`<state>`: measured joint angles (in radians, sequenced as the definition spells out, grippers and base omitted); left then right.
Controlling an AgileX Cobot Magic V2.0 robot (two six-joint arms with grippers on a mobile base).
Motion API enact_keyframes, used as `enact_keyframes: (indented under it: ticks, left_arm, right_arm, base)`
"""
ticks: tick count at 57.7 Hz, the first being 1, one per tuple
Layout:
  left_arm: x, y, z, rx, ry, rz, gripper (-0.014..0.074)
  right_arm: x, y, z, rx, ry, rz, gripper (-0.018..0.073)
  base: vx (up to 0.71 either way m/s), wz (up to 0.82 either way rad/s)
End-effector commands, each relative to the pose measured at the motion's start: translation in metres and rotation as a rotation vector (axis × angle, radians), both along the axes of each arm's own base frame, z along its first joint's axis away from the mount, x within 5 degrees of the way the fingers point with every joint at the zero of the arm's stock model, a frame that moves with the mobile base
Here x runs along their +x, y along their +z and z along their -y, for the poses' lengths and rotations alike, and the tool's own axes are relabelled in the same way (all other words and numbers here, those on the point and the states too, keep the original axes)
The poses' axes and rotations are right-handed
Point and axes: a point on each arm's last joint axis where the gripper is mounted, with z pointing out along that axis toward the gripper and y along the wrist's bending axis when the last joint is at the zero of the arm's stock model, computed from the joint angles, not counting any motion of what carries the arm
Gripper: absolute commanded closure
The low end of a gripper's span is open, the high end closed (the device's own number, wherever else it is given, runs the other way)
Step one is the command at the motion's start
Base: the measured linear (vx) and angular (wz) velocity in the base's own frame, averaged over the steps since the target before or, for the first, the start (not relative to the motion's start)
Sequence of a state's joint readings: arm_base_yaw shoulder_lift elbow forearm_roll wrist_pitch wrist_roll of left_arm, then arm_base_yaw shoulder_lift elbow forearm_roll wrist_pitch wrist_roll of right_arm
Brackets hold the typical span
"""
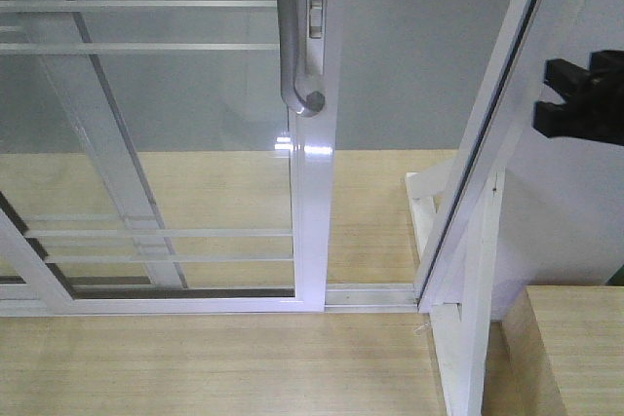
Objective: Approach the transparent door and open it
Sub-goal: 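Pull the handle with the right gripper, sliding the door partly open, then release the handle with the right gripper and grasp it with the left gripper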
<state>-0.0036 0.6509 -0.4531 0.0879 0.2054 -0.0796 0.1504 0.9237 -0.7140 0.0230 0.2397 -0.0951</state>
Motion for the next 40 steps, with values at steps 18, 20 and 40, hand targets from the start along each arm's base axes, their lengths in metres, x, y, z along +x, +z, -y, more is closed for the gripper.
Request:
enact_keyframes:
  ticks: [18,20,40]
  left_arm:
    - [0.052,0.009,0.052,-0.086,-0.275,0.242,0.0208]
    - [0.059,0.006,0.059,-0.092,-0.298,0.251,0.0208]
    - [0.124,-0.011,0.125,-0.108,-0.529,0.318,0.0051]
  right_arm:
    - [-0.029,0.020,0.010,-0.021,-0.025,0.061,0.0232]
    - [-0.028,0.019,0.010,-0.022,-0.025,0.058,0.0232]
    - [-0.027,0.017,0.009,0.006,-0.028,0.041,0.0232]
  base:
    - [0.00,0.00]
    - [0.00,0.00]
    - [0.00,0.00]
